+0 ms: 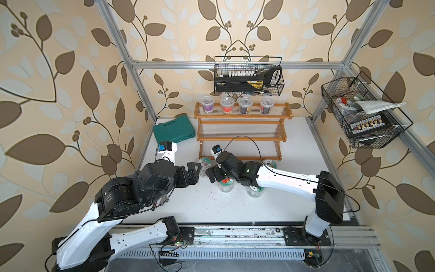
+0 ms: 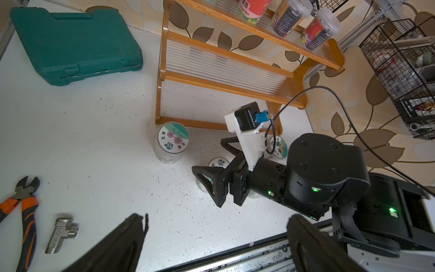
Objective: Place the seed container on the shelf
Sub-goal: Pick up the seed jar at the center of the board.
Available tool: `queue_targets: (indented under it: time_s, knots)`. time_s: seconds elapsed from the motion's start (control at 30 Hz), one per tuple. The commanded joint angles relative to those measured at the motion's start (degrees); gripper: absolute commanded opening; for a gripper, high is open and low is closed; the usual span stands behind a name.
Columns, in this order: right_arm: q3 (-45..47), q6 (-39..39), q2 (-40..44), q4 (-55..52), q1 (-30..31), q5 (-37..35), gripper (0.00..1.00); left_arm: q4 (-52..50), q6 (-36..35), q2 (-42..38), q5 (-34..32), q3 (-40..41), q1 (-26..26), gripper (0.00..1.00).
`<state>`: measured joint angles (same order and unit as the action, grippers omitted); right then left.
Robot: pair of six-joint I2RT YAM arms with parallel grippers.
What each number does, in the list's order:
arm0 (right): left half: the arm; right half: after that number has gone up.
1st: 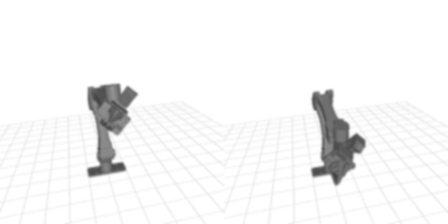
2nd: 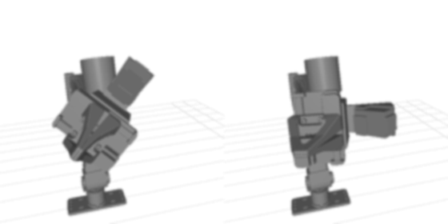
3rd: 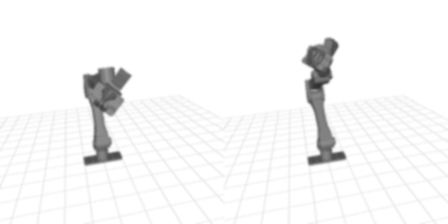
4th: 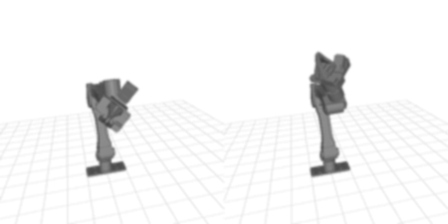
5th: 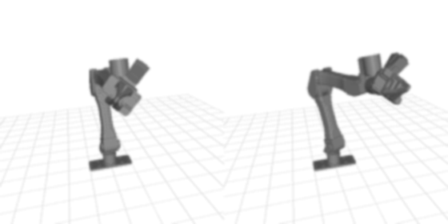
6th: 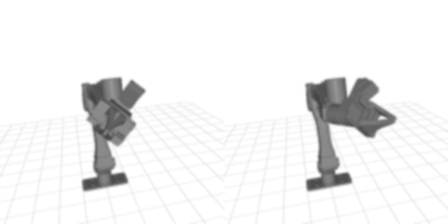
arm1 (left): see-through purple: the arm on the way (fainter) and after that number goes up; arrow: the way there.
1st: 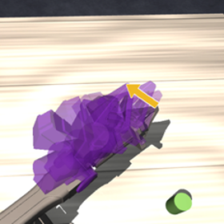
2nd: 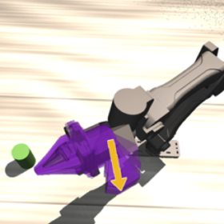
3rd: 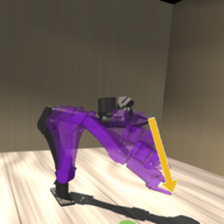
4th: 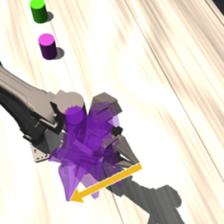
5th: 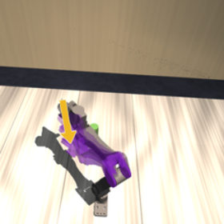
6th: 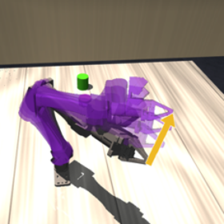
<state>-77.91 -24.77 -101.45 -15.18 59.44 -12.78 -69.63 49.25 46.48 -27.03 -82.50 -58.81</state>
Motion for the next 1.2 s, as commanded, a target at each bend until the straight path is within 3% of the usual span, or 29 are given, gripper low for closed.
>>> queue_targets:
  time_s: [0.0,0.43,0.67,1.17]
  knots:
    - [-3.9,1.2,-4.0,0.0,0.4,-1.4,0.99,0.3,-1.5,-0.4,-2.1,0.6,0.5,0.98]
    - [-15.7,3.9,-16.9,-3.2,1.0,-4.3,0.99,1.0,-2.1,0.8,-1.4,0.7,0.5,0.98]
    - [-23.5,4.7,-22.6,-10.5,0.4,-9.1,0.99,2.9,-1.8,0.5,-0.6,2.1,0.5,0.98]
    - [-27.1,3.3,-26.4,-10.9,-2.9,-0.6,0.99,3.0,-2.1,0.9,-1.3,2.3,0.6,0.98]
